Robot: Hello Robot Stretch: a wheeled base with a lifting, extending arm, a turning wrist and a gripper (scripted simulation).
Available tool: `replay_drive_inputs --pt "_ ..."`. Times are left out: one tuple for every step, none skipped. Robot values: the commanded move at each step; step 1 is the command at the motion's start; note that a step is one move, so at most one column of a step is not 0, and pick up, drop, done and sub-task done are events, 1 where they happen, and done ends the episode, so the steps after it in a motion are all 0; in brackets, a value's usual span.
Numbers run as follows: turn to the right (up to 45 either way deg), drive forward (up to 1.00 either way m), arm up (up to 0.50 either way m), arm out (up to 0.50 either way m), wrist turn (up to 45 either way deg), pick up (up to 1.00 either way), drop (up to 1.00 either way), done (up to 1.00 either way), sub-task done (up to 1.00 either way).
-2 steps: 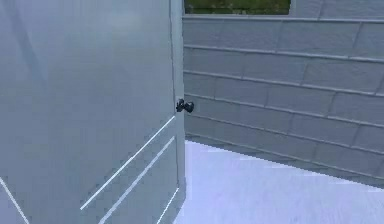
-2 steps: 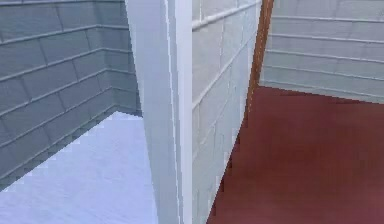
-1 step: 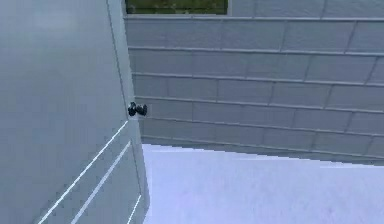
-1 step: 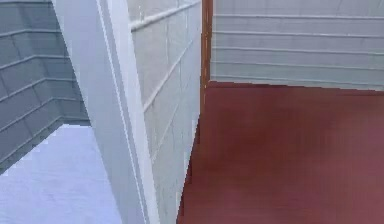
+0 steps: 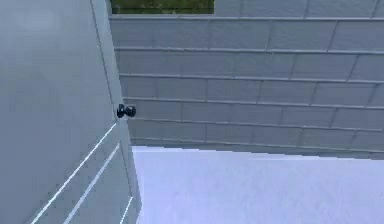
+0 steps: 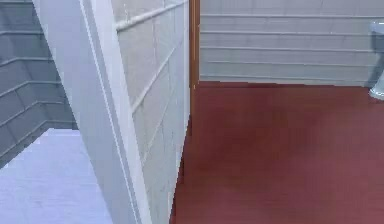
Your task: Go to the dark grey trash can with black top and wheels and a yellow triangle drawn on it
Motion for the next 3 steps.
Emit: replay_drive_inputs --pt "0.0 1.00 0.00 0.00 0.0 0.00 0.00 0.00 0.00" --pt "0.0 0.20 0.00 0.00 0.0 0.00 0.00 0.00 0.00" --pt "-18.0 0.00 0.00 0.00 0.0 0.00 0.00 0.00 0.00"
